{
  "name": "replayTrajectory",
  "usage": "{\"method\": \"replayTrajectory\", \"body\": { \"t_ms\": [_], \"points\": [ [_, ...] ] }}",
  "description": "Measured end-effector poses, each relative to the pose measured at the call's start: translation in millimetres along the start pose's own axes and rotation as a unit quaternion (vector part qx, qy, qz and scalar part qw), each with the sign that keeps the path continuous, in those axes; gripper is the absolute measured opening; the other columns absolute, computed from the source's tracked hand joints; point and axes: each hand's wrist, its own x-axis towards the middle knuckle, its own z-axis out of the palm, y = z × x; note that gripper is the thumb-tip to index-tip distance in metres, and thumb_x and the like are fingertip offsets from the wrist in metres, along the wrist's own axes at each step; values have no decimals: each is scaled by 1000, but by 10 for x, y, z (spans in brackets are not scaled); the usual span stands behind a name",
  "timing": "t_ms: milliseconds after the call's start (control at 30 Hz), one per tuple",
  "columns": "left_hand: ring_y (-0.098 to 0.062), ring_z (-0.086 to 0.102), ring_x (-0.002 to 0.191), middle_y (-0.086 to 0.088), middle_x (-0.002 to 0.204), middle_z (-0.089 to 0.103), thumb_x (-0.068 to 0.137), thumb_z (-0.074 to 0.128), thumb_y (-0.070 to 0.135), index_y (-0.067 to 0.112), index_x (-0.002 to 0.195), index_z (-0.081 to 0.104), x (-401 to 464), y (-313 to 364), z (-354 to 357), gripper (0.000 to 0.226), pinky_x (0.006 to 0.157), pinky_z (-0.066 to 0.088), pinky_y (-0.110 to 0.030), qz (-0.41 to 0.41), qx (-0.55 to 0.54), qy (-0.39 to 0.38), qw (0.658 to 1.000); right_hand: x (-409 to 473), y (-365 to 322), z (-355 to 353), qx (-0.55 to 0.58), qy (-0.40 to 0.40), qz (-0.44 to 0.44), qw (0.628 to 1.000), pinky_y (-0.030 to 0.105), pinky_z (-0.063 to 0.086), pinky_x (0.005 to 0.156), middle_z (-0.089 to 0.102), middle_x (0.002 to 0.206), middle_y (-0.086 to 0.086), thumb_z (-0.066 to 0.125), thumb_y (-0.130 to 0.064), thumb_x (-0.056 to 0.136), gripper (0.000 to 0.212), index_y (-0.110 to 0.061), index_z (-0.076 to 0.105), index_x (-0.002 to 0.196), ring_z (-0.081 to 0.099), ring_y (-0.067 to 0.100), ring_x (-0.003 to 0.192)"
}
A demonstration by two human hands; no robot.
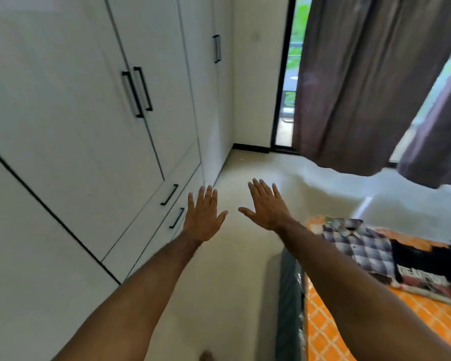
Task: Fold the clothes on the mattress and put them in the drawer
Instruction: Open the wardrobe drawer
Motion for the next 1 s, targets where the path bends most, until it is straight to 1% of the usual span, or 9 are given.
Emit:
{"method": "replayTrajectory", "body": {
  "t_ms": [67, 167, 267, 367, 500, 600, 733, 867, 1000],
  "points": [
    [-28, -6, 155, -12, 168, -3, 103, 14, 60, 10, 160, 2, 9, -401, 136, 77, 123, -1, -58, -41, -7, -14, 999, 341, -338, 109, 1, -7, -41, 999, 49, -4, 127, -1, 171, 9, 24, -72, 99, 90, -12, 2, 163, -4, 24, 158],
    [-28, -3, 156, -12, 168, -1, 103, 13, 59, 10, 160, 1, 99, -950, 309, 77, 123, 3, -57, -79, -15, -33, 996, 833, -756, 250, -1, -16, -97, 995, 49, -5, 127, 0, 171, 9, 27, -71, 99, 90, -13, 3, 163, -3, 24, 158],
    [-26, -3, 156, -10, 169, -3, 104, 13, 58, 10, 160, -2, 250, -1421, 467, 75, 123, 3, -55, -107, -46, -54, 992, 1287, -992, 353, -19, -20, -151, 988, 48, -5, 126, 1, 171, 9, 29, -70, 100, 89, -13, 4, 163, -2, 23, 158],
    [-26, -1, 156, -10, 169, 0, 105, 16, 56, 11, 160, -1, 446, -1914, 657, 74, 124, 5, -56, -135, -76, -69, 985, 1796, -1135, 475, -34, -38, -175, 983, 48, -2, 127, 3, 171, 10, 30, -69, 100, 87, -13, 7, 163, 0, 25, 158],
    [-27, 2, 156, -10, 169, 0, 105, 20, 54, 10, 160, 0, 689, -2353, 915, 73, 124, 9, -54, -146, -88, -96, 981, 2349, -1275, 700, -42, -69, -202, 976, 48, -1, 127, 4, 170, 10, 29, -68, 101, 86, -12, 7, 163, 2, 26, 158],
    [-26, 3, 156, -9, 169, 0, 106, 21, 54, 11, 160, -1, 813, -2513, 1119, 73, 124, 10, -52, -158, -97, -113, 976, 2648, -1352, 872, -49, -85, -222, 970, 47, -1, 126, 4, 171, 10, 30, -67, 101, 85, -13, 7, 163, 3, 26, 158],
    [-26, 8, 155, -9, 169, 3, 106, 26, 52, 12, 161, 2, 1109, -2657, 1366, 73, 123, 16, -53, -185, -105, -126, 969, 3125, -1417, 1055, -47, -97, -261, 959, 50, 5, 128, 10, 170, 11, 35, -64, 102, 82, -12, 12, 162, 8, 27, 157],
    [-27, 14, 154, -9, 168, 7, 105, 34, 47, 11, 161, 4, 1483, -2702, 1564, 72, 122, 20, -52, -211, -117, -139, 960, 3706, -1378, 1297, -36, -120, -302, 945, 51, 8, 127, 15, 169, 11, 38, -61, 102, 80, -12, 16, 161, 13, 28, 156],
    [-27, 16, 153, -10, 168, 10, 105, 38, 42, 10, 160, 6, 1918, -2679, 1835, 71, 122, 22, -48, -244, -116, -158, 950, 4375, -1276, 1636, -29, -148, -341, 928, 50, 9, 127, 18, 168, 11, 40, -58, 103, 77, -11, 18, 161, 15, 29, 155]
  ]
}}
